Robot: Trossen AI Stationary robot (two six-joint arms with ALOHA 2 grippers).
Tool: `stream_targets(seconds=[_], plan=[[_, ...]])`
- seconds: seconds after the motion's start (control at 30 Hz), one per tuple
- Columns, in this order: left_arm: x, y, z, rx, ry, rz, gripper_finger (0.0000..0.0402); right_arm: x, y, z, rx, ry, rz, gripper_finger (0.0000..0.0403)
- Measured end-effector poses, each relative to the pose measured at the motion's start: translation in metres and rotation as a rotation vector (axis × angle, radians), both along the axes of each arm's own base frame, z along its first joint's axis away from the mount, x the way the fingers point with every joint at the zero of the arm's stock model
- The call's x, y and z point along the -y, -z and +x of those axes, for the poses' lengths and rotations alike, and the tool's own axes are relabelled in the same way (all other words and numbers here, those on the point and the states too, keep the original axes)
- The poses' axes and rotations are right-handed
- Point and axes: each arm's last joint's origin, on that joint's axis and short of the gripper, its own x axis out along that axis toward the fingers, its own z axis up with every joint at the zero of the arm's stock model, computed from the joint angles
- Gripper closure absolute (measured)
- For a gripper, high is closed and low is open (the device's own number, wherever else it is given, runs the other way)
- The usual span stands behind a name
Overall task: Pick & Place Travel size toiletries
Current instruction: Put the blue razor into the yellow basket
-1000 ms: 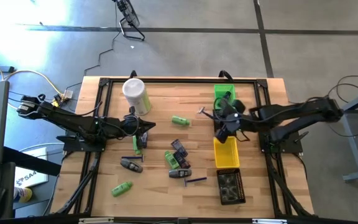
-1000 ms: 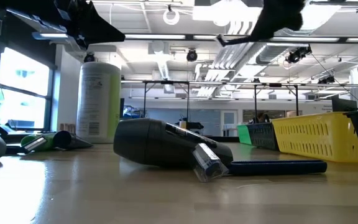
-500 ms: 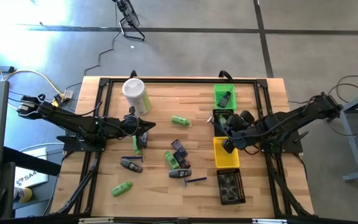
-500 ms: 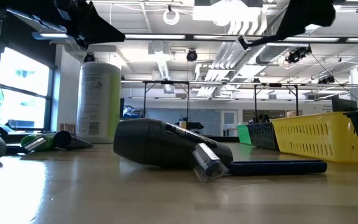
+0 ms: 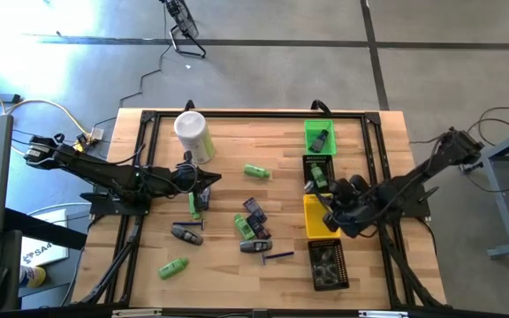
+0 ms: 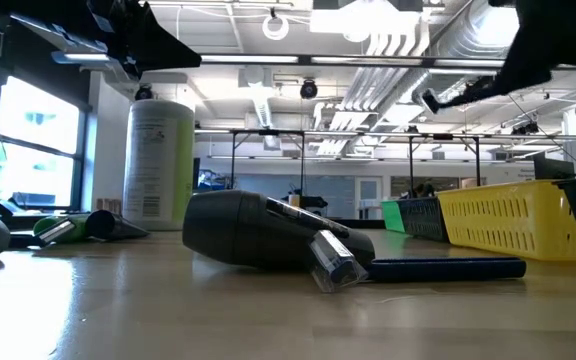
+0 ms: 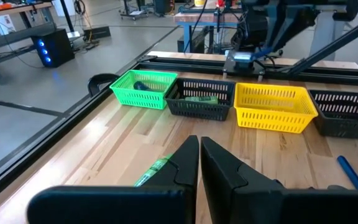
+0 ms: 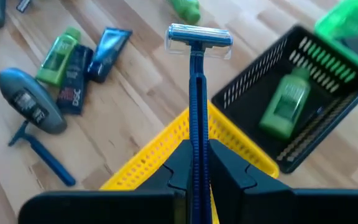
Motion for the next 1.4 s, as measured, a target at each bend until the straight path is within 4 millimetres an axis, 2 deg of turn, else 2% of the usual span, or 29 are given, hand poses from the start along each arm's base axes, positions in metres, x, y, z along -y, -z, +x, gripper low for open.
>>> stream_targets(seconds=[0.27,0.5,0.87,1.4], plan=[[0.0,0.0,0.0,0.0,0.0,0.0,0.039,-0.015,0.02,-0.014,0.013,0.017,0.058,0.0374],[0.0,0.0,0.0,0.0,0.0,0.0,0.039,-0.026,0.041,-0.016,0.087,-0.004,0.138,0.0374],[0.0,0.0,0.0,0.0,0.0,0.0,0.039,-0.024,0.069,-0.022,0.055,0.046,0.239,0.0374],[0.0,0.0,0.0,0.0,0.0,0.0,0.039,-0.024,0.072,-0.023,0.035,0.048,0.262,0.0366]])
